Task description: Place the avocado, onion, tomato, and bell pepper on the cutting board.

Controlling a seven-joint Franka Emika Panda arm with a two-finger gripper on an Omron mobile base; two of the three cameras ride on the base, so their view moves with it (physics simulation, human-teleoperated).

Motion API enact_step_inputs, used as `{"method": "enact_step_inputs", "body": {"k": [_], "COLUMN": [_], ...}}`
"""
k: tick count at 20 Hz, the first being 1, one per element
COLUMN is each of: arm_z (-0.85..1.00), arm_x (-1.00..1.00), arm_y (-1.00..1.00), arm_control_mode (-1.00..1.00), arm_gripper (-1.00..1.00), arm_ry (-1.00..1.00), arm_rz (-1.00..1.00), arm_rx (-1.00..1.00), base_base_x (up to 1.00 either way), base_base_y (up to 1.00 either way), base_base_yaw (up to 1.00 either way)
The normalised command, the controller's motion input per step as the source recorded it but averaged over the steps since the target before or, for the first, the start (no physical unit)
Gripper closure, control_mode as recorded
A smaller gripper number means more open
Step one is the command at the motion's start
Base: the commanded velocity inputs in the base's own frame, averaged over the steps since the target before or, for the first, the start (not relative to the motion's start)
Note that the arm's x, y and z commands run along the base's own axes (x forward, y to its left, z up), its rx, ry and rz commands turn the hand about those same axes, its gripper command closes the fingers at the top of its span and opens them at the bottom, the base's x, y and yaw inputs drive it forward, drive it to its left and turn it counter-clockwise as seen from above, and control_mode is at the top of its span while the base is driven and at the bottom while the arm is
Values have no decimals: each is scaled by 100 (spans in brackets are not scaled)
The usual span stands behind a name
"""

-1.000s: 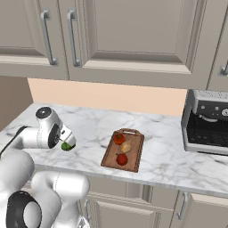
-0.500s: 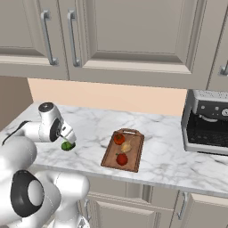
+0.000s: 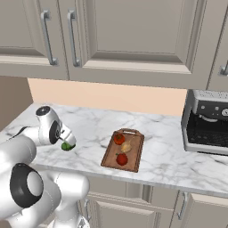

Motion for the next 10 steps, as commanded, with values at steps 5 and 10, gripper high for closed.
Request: {"method": "enact_step_inputs", "body": {"k": [5, 10], "arm_z": [-19, -26], "arm_x": [0, 0], "arm_y": [0, -5], "arm_control_mode": [-100, -100], "arm_gripper": [-100, -100], "arm_ry": [0, 0], "arm_rz": [0, 0], "arm_rx": [-1, -1], "base_base_x": [0, 0], "base_base_y": [0, 0], "base_base_yaw": [0, 0]}}
